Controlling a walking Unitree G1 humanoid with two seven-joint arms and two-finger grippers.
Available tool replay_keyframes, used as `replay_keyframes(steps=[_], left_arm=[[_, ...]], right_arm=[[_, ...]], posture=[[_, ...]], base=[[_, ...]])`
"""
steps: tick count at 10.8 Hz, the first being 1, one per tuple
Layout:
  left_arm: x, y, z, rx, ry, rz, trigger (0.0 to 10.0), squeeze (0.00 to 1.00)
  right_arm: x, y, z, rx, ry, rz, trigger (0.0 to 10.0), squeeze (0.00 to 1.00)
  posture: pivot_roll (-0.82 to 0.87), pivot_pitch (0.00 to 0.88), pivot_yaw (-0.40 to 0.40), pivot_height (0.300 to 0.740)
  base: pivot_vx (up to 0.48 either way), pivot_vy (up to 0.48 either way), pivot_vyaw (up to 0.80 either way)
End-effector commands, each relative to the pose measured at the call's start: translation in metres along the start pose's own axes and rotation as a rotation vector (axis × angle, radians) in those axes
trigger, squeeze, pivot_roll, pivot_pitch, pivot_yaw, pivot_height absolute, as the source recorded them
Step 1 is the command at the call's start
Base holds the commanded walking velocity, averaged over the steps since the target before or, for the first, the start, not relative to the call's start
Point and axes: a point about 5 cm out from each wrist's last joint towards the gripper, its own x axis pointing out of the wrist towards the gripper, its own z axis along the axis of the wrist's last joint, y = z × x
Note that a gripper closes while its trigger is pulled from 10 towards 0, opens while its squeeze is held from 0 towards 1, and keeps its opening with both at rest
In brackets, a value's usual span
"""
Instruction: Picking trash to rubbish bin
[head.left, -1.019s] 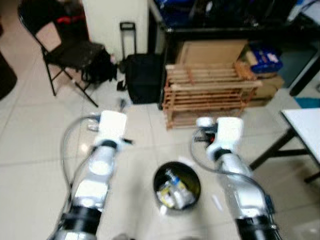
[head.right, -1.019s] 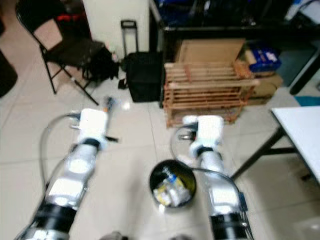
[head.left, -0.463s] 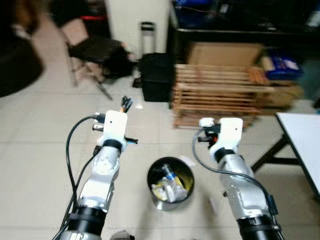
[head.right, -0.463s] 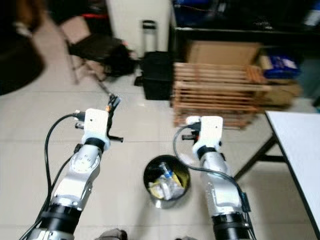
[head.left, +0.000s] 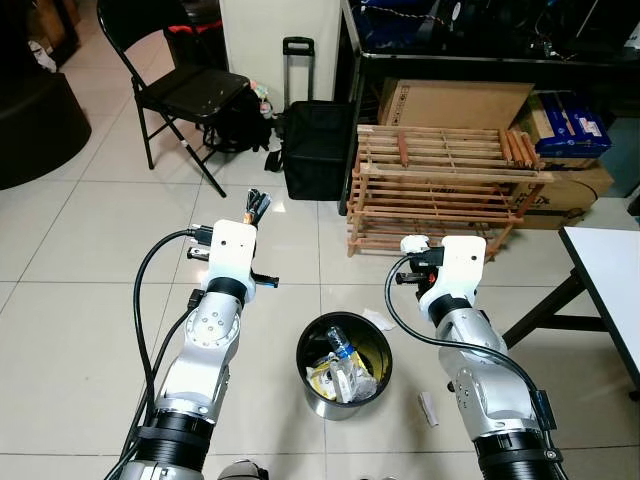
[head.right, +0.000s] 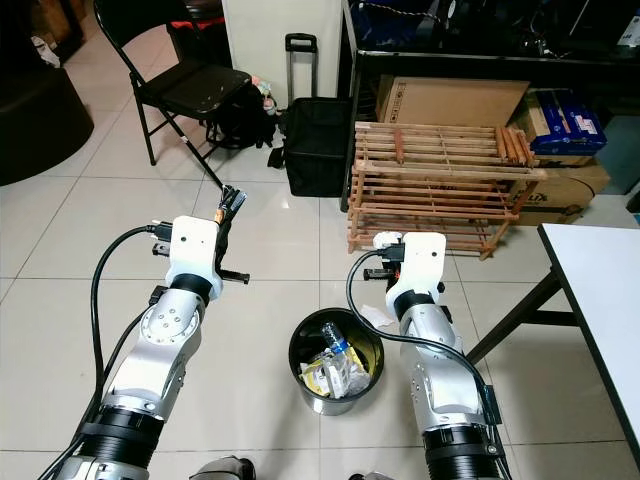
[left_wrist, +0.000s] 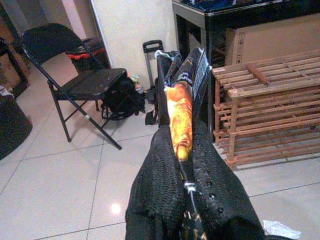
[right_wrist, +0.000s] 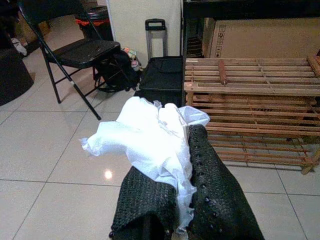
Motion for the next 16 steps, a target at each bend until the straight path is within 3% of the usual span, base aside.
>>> replay_keyframes(steps=[1, 13, 16], left_arm=[[0.0007, -0.0013, 0.0001, -0.005, 0.002, -0.015, 10.0, 0.0], [0.0013, -0.0002, -0.0005, 0.017, 0.012, -0.002, 10.0, 0.0], [0.0015, -0.0013, -0.0003, 0.019, 0.012, -0.011, 10.0, 0.0]], right_arm=[[0.0008, -0.002, 0.0006, 0.006, -0.001, -0.01, 10.0, 0.0], [0.0, -0.0019, 0.0003, 0.013, -0.001, -0.013, 10.0, 0.0], [0.0002, -0.0018, 0.0005, 0.014, -0.002, -0.013, 10.0, 0.0]], posture=[[-0.02, 0.073, -0.035, 0.74], [-0.02, 0.075, -0.032, 0.74], [-0.02, 0.075, -0.032, 0.74]], base=[[0.281, 0.0, 0.0], [0.312, 0.0, 0.0], [0.0, 0.0, 0.0]])
